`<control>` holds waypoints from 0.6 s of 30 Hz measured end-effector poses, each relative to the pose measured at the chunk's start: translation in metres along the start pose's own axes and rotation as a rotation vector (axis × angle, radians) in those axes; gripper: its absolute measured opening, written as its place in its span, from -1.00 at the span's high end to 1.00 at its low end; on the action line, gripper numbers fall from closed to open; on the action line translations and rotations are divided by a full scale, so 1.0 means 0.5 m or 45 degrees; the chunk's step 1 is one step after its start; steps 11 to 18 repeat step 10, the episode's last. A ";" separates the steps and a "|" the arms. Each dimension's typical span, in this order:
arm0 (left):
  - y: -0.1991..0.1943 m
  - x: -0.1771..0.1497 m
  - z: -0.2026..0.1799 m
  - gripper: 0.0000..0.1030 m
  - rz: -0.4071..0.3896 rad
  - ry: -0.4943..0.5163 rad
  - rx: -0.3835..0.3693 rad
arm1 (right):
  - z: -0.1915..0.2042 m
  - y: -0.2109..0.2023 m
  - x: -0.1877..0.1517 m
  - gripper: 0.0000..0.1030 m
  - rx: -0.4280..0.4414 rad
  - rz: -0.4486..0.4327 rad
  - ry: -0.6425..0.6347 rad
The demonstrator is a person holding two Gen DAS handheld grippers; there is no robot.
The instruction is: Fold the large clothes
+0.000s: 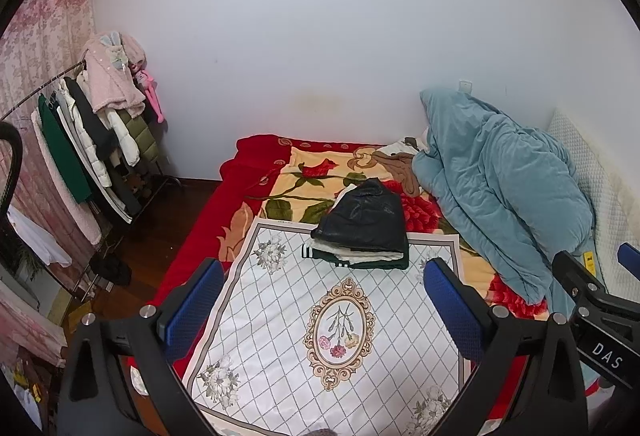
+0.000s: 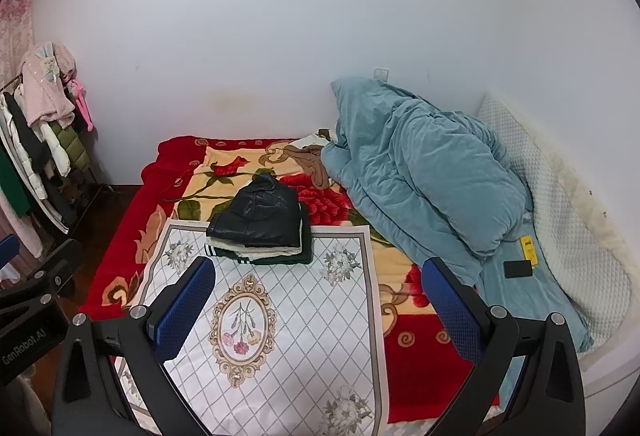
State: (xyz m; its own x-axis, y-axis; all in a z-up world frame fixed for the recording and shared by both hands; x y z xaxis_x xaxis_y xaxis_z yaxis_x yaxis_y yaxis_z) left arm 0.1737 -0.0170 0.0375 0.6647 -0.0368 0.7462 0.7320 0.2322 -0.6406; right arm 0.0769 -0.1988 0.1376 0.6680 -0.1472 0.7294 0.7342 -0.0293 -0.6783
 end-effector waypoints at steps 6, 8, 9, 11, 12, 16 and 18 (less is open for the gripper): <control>-0.001 -0.002 -0.001 -0.99 -0.003 0.001 0.001 | -0.002 -0.003 -0.003 -1.00 0.002 0.000 -0.001; -0.002 -0.001 0.000 -0.99 -0.004 0.000 0.003 | -0.002 -0.007 -0.005 -1.00 0.003 0.001 -0.009; -0.002 -0.002 0.000 -0.99 -0.002 -0.001 -0.002 | -0.003 -0.009 -0.006 -1.00 0.004 0.002 -0.012; -0.003 -0.003 -0.002 -0.99 -0.001 -0.003 -0.002 | -0.003 -0.012 -0.007 -1.00 0.007 0.002 -0.011; -0.003 -0.003 -0.002 -0.99 -0.001 -0.003 -0.002 | -0.003 -0.012 -0.007 -1.00 0.007 0.002 -0.011; -0.003 -0.003 -0.002 -0.99 -0.001 -0.003 -0.002 | -0.003 -0.012 -0.007 -1.00 0.007 0.002 -0.011; -0.003 -0.003 -0.002 -0.99 -0.001 -0.003 -0.002 | -0.003 -0.012 -0.007 -1.00 0.007 0.002 -0.011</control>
Point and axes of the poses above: each gripper's, at about its wrist camera, not at the fingertips, and y roughly the way its jaws point, z to its left, x to its top, the point moved 3 cm from there along y, roughly the way its jaws point, and after that the axes turned 13 degrees about x, right-handed, at the moved point
